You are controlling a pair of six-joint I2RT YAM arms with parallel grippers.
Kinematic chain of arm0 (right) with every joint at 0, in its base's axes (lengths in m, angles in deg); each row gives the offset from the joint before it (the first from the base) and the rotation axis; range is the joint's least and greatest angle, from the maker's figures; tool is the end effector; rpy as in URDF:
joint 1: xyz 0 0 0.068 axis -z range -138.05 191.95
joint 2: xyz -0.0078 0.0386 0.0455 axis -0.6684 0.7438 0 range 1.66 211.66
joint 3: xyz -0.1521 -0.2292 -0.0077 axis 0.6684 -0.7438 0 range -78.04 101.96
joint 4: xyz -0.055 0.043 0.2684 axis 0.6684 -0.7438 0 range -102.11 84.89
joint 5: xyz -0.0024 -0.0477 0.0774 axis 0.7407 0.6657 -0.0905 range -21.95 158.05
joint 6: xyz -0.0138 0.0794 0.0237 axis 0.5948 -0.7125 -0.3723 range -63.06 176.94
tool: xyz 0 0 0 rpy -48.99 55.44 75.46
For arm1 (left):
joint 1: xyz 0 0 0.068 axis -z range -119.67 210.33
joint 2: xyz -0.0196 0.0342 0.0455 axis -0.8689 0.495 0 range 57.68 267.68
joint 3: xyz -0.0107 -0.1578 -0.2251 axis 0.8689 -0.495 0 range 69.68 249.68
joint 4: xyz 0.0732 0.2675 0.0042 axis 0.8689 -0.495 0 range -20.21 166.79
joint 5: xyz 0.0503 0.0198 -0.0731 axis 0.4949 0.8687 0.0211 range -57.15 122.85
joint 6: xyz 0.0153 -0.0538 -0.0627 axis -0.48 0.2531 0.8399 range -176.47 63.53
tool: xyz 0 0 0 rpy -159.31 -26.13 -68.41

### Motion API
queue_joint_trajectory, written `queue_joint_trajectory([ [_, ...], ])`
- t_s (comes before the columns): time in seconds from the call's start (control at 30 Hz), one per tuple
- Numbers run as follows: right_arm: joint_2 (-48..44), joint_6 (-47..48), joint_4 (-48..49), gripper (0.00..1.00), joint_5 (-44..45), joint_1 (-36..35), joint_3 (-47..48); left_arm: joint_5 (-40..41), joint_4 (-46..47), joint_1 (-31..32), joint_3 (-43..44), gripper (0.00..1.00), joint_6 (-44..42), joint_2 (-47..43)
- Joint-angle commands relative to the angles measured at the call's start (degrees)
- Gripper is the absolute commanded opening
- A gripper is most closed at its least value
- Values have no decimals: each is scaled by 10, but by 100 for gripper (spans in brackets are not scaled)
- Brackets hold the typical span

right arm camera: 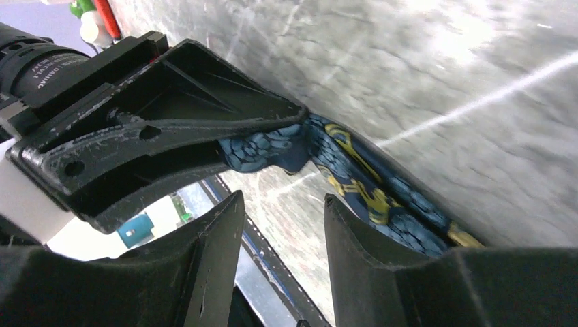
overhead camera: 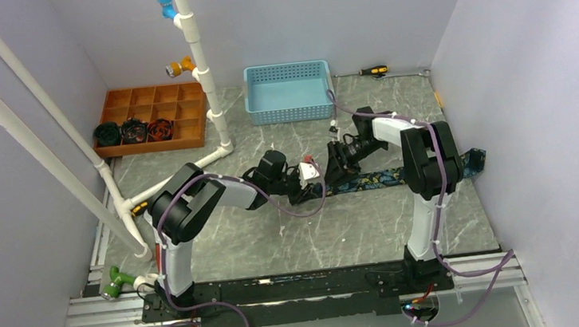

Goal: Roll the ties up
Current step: Roll the tie at the center of the board.

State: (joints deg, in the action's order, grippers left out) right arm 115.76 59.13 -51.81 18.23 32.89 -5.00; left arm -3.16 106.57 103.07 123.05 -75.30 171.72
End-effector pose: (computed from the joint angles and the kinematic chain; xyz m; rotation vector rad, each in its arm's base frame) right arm 0.3570 0.1138 0.1085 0.3034 -2.8190 -1.3175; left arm 0.2819 -0.3193 0.0893 1.4005 1.5982 -0.9099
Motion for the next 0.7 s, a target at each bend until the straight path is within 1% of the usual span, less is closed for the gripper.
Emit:
queue_joint_trajectory([
  [0.0,-6,-34,25,49,-18,-41,1,35,-175,-3,-6,29,-6,14],
  [0.13,19,-57,52,48,-9,-54,15,38,-192,-4,0,29,-10,15],
  [0.2,32,-62,58,43,3,-56,25,38,-199,-4,5,29,-9,17],
  [0.33,52,-56,57,11,50,-54,25,36,-205,-4,5,29,-14,19],
  [0.4,63,-52,52,0,61,-47,22,33,-211,-5,6,30,-15,20],
  [0.47,72,-48,53,0,71,-37,15,26,-209,-7,5,34,-20,19],
  [0.5,78,-43,49,0,73,-30,13,23,-206,-8,3,37,-23,20],
  [0.57,95,-34,41,0,73,-19,11,13,-196,-13,0,51,-24,20],
  [0.67,122,-28,30,0,65,0,11,4,-159,-21,-3,63,-24,22],
])
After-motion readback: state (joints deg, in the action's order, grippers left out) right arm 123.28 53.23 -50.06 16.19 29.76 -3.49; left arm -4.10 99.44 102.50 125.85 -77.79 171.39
